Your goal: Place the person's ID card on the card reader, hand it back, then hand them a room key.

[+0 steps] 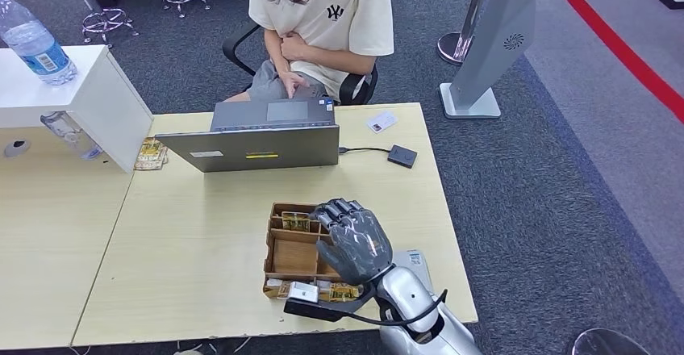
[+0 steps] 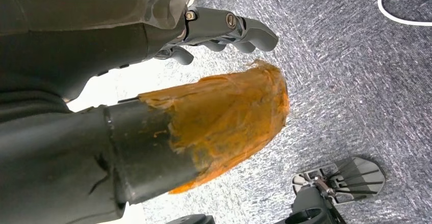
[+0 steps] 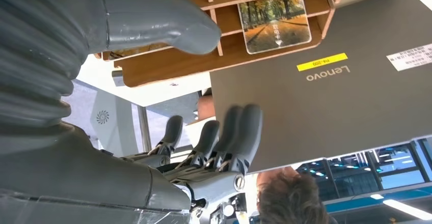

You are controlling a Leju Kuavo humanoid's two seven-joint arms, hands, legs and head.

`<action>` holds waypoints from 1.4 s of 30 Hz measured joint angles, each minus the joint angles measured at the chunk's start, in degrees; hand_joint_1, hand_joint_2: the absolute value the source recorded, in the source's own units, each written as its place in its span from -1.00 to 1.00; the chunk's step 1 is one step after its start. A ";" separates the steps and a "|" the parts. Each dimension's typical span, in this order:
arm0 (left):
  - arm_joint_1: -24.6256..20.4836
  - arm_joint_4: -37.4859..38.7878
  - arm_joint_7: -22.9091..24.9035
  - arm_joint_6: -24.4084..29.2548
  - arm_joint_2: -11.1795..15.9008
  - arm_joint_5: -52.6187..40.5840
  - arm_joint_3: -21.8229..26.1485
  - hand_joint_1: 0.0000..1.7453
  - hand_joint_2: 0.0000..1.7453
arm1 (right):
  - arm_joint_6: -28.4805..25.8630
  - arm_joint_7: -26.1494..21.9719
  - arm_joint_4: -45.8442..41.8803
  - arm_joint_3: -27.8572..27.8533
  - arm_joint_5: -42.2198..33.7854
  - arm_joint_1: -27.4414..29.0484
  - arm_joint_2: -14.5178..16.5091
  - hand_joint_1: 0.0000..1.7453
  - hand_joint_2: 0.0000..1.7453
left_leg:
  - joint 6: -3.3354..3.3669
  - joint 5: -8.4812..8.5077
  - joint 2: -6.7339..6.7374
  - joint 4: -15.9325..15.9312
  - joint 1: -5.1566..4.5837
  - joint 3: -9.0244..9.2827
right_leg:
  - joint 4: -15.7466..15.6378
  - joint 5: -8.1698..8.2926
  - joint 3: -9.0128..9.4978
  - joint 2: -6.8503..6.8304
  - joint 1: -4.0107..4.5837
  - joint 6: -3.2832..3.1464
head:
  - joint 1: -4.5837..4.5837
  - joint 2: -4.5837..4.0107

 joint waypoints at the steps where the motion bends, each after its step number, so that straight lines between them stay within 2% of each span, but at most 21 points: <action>1: 0.00 0.00 0.00 0.00 0.01 0.00 0.07 -1.00 -1.00 | 0.03 0.00 0.08 -0.01 0.06 0.00 -0.04 -0.14 1.00 | 0.00 0.00 0.00 0.00 0.00 0.00 | 0.00 0.00 0.00 0.00 0.00 0.00 | 0.00 0.00; 5: 0.02 0.00 0.00 0.02 0.02 0.01 0.21 -1.00 -1.00 | 0.04 0.00 0.25 -0.04 0.21 0.00 -0.22 -0.14 1.00 | 0.00 0.00 0.00 0.00 0.01 0.00 | 0.00 0.00 0.00 0.00 0.00 0.00 | 0.00 0.00; 9: 0.08 0.00 0.00 0.11 0.03 0.05 0.23 -1.00 -1.00 | 0.04 0.00 0.27 -0.14 0.29 -0.01 -0.37 0.14 1.00 | 0.00 0.00 0.00 0.00 0.01 0.00 | 0.00 0.00 0.00 0.00 0.00 0.00 | 0.00 0.00; 14: 0.14 0.00 0.00 0.17 0.08 0.14 0.26 -1.00 -1.00 | 0.15 0.07 0.56 -0.42 0.40 -0.07 -0.48 0.03 1.00 | 0.00 0.00 0.00 0.00 0.00 0.00 | 0.00 0.00 0.00 0.00 0.00 0.00 | 0.00 0.00; 18: 0.19 0.00 -0.01 0.26 0.19 0.16 0.27 -1.00 -1.00 | 0.15 0.19 0.89 -0.60 0.43 -0.08 -0.51 -0.16 1.00 | 0.00 0.00 0.00 0.00 0.00 0.00 | 0.00 0.00 0.00 0.00 0.00 0.00 | 0.00 0.00; 22: 0.25 0.00 -0.01 0.27 0.27 0.16 0.27 -1.00 -1.00 | 0.16 0.19 1.15 -0.85 0.43 -0.11 -0.55 -0.18 1.00 | 0.00 0.00 0.00 0.00 0.00 0.00 | 0.00 0.00 0.00 0.00 0.00 0.00 | 0.00 0.00; 42: 0.31 0.00 -0.02 0.28 0.49 0.14 0.36 -1.00 -1.00 | 0.92 1.00 4.25 -1.98 -0.11 -1.23 -0.65 0.05 1.00 | 0.00 0.00 0.00 0.00 0.00 0.00 | 0.00 0.00 0.00 0.00 0.00 0.00 | 0.00 0.00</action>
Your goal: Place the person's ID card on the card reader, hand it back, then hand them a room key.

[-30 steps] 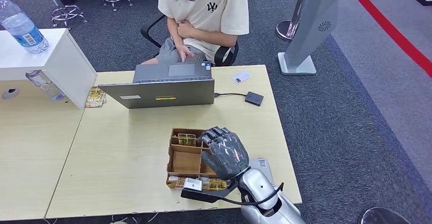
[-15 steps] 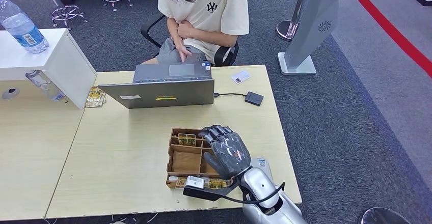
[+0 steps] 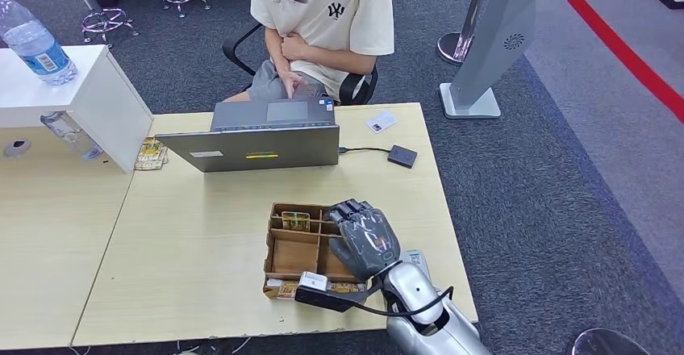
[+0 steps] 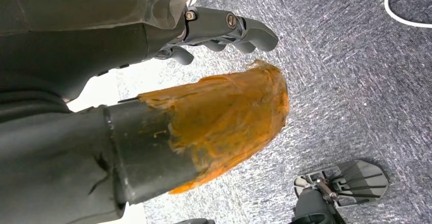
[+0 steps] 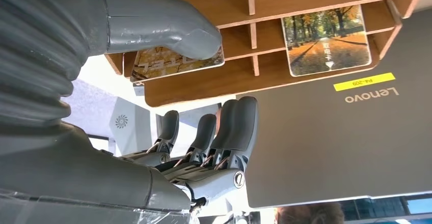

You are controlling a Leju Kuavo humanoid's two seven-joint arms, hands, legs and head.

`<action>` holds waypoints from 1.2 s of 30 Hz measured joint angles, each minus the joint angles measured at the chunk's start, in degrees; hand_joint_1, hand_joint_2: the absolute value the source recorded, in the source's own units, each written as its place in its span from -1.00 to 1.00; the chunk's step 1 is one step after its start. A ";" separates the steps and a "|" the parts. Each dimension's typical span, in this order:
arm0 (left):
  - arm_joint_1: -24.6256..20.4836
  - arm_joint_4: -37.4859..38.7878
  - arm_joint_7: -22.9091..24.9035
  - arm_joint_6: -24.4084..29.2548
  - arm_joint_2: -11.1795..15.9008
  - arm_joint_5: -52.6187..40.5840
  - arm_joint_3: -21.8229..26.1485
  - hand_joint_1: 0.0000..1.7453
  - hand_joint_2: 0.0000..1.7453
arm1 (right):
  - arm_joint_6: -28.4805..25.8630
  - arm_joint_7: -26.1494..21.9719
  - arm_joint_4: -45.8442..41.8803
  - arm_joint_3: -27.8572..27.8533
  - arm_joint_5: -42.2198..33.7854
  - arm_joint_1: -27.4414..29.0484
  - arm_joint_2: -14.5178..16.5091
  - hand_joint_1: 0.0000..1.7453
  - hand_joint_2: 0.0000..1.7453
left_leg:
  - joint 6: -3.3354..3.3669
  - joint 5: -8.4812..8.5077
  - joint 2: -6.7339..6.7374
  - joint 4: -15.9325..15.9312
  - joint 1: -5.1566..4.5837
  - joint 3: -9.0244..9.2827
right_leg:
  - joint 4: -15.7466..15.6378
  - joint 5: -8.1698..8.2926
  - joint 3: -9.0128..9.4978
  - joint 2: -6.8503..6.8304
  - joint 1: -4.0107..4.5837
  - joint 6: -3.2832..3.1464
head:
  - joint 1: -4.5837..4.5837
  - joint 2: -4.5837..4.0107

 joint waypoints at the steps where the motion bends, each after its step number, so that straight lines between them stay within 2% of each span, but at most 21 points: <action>1: 0.00 0.00 0.00 0.00 0.00 -0.01 0.00 -1.00 -1.00 | 0.01 0.01 0.19 -0.10 -0.02 -0.09 -0.01 0.04 1.00 | 0.00 0.00 0.00 0.00 0.00 0.00 | 0.00 0.00 0.00 0.00 0.00 0.00 | 0.00 0.00; 5: 0.02 0.00 0.00 0.00 0.00 -0.08 0.00 -1.00 -1.00 | 0.02 0.01 1.03 -0.52 -0.06 -0.45 -0.03 -0.07 1.00 | 0.00 0.00 0.00 0.00 0.00 0.00 | 0.00 0.00 0.00 0.00 0.00 0.00 | 0.00 0.00; 23: 0.54 0.00 -0.06 0.00 0.02 -0.09 0.03 -1.00 -1.00 | 0.08 0.03 3.49 -1.37 -0.11 -1.72 -0.15 0.07 1.00 | 0.00 0.01 0.00 0.00 0.00 0.02 | 0.00 0.01 0.01 0.00 0.00 0.00 | 0.00 0.00; 36: 0.65 0.00 -0.07 0.01 0.09 -0.13 0.39 -1.00 -1.00 | 0.22 -0.39 4.11 -1.46 -0.46 -2.08 -0.15 0.07 1.00 | 0.00 0.01 0.00 0.00 0.00 0.02 | 0.00 0.01 0.02 0.00 0.00 0.00 | 0.00 0.00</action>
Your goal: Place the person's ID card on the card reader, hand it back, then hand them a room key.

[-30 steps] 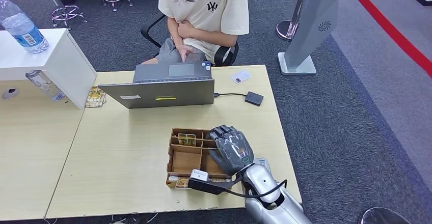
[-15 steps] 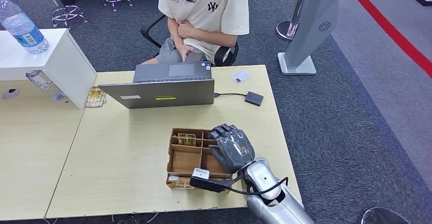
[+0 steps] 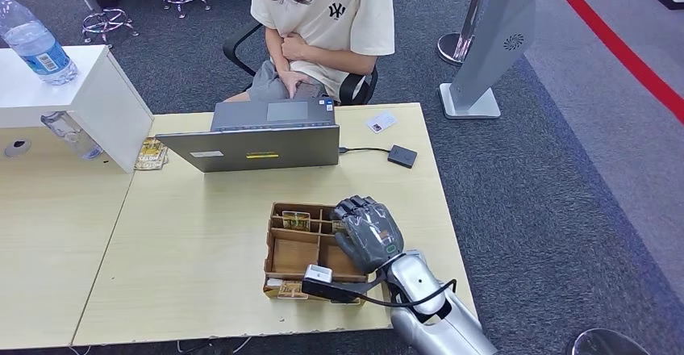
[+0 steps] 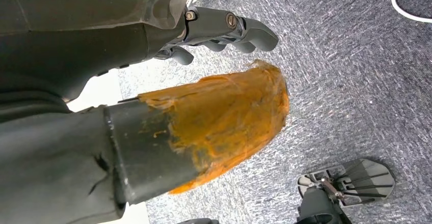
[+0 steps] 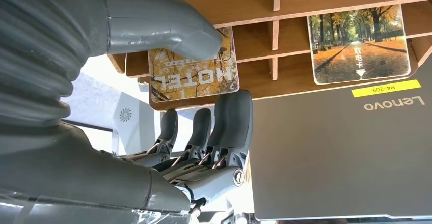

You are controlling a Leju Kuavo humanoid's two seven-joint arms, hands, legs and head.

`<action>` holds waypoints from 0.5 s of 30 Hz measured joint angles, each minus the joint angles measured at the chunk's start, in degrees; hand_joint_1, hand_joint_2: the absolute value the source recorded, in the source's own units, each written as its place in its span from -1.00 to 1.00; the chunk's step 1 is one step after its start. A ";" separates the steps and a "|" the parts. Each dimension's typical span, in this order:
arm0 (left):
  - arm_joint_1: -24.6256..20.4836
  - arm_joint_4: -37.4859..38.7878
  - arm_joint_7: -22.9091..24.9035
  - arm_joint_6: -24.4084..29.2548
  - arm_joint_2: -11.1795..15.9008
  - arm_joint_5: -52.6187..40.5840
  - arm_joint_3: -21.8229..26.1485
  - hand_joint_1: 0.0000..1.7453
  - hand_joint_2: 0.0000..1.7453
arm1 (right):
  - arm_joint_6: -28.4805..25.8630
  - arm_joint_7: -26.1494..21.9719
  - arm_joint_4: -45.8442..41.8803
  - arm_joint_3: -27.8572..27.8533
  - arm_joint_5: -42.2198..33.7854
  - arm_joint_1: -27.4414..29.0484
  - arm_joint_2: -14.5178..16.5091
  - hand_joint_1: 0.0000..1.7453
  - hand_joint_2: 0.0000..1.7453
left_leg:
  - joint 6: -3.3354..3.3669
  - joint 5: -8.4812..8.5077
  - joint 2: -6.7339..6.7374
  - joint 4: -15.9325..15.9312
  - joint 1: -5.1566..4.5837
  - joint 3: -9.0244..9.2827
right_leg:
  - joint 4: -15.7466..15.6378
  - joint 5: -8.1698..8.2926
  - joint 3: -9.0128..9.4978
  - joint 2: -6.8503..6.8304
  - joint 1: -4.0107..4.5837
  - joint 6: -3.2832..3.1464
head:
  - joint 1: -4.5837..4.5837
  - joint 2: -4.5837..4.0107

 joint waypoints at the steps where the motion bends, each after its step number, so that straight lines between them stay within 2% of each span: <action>1: 0.01 0.00 0.00 0.01 0.00 -0.01 0.01 -1.00 -1.00 | 0.10 -0.23 0.04 -0.07 -0.24 -0.01 0.00 0.11 1.00 | 0.00 0.00 0.00 0.00 0.00 0.00 | 0.00 0.00 0.00 0.00 0.00 0.00 | 0.00 0.00; 7: 0.04 0.00 -0.08 0.04 0.02 -0.19 0.07 -1.00 -1.00 | 0.81 -1.80 0.13 -0.61 -2.18 -0.03 0.01 0.26 1.00 | 0.00 0.00 0.00 0.00 0.00 0.00 | 0.00 0.00 0.00 -0.01 0.00 0.00 | 0.00 0.00; 11: 0.05 0.00 -0.09 0.04 0.05 -0.33 0.09 -1.00 -1.00 | 1.07 -2.25 -0.02 -0.82 -2.81 -0.08 0.02 0.29 1.00 | 0.00 0.00 0.00 0.00 0.00 0.00 | 0.00 0.00 0.01 -0.01 0.00 0.00 | 0.00 0.00; 15: 0.05 0.00 -0.10 0.04 0.14 -0.50 0.09 -1.00 -1.00 | 1.10 -2.33 -0.06 -0.91 -3.00 -0.13 0.02 0.76 1.00 | 0.00 0.00 0.00 0.00 0.00 0.00 | 0.00 0.00 0.01 -0.01 0.00 0.00 | 0.00 0.00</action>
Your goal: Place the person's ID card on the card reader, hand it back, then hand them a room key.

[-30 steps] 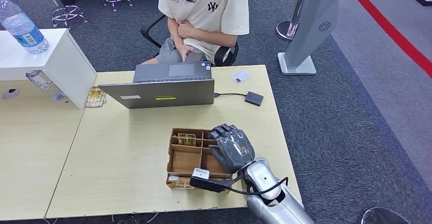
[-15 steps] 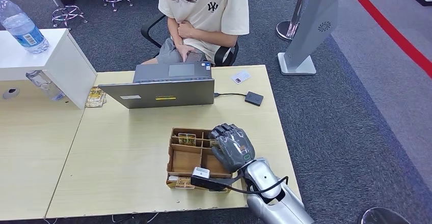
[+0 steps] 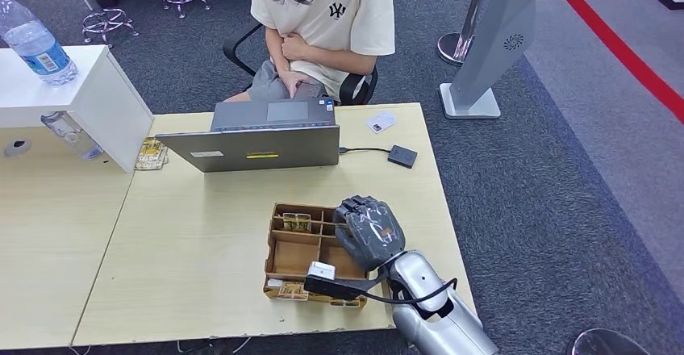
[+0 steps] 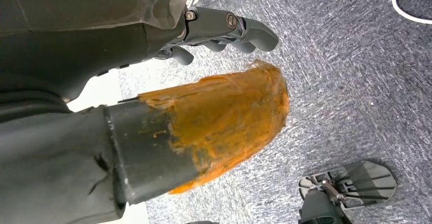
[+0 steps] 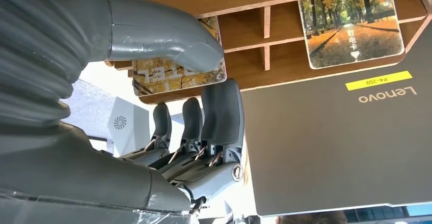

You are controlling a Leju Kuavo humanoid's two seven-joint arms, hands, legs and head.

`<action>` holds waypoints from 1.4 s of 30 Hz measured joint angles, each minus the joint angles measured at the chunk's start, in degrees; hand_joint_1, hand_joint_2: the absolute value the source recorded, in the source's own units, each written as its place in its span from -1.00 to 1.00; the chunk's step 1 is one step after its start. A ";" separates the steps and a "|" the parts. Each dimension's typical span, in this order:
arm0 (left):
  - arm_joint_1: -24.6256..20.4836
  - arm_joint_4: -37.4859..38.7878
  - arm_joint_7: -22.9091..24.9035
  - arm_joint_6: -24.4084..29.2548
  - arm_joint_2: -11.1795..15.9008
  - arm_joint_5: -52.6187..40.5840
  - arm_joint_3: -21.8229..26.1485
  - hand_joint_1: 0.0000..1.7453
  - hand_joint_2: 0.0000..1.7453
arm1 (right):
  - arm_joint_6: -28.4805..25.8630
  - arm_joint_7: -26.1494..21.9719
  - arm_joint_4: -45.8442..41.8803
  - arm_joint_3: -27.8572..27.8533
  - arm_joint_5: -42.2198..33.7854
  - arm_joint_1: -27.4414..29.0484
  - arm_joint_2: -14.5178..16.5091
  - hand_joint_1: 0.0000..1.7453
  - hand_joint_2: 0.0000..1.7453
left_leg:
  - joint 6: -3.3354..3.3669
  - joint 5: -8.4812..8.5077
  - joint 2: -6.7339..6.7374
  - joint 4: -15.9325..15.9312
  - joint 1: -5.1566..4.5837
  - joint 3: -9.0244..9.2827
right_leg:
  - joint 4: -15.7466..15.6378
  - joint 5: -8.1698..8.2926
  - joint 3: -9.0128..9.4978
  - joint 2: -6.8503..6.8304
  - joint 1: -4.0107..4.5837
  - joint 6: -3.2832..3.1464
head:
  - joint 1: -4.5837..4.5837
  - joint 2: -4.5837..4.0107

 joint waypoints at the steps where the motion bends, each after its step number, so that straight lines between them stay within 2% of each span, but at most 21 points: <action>1: 0.00 0.00 -0.01 0.00 0.03 -0.02 0.00 -1.00 -1.00 | 0.01 -0.01 -0.01 -0.03 -0.08 -0.02 0.00 0.84 1.00 | 0.00 0.00 0.00 0.00 0.00 0.00 | 0.00 0.00 0.00 0.00 0.00 0.00 | 0.00 0.00; 5: 0.00 0.00 -0.08 0.07 0.15 -0.04 0.02 -1.00 -1.00 | 0.18 -0.21 -0.01 -0.27 -0.30 -0.10 0.01 0.99 1.00 | 0.00 0.00 0.00 0.00 0.00 0.00 | 0.00 0.00 0.00 0.00 0.00 0.00 | 0.00 0.00; 29: 0.00 0.00 -0.49 0.18 0.25 -0.28 0.80 -1.00 -1.00 | 4.75 -4.33 -1.23 -1.34 -8.03 0.20 0.02 1.00 1.00 | 0.00 0.00 0.01 0.00 0.00 0.00 | 0.00 0.00 0.00 0.01 0.00 0.00 | 0.00 0.00; 35: 0.00 0.00 -0.50 0.20 0.19 -0.38 0.91 -1.00 -1.00 | 2.41 -5.74 -2.79 -1.45 -9.44 1.15 0.64 1.00 1.00 | 0.00 0.00 0.01 0.00 0.00 0.00 | 0.00 0.00 -0.01 0.01 0.01 0.00 | 0.00 0.00; 42: -0.02 0.00 -0.51 0.21 -0.24 -0.60 0.92 -1.00 -1.00 | -5.29 -7.16 -8.20 -2.37 -9.70 2.75 2.87 1.00 1.00 | 0.00 0.00 0.01 -0.01 0.01 -0.01 | 0.00 -0.01 -0.02 0.01 0.01 0.00 | 0.00 0.00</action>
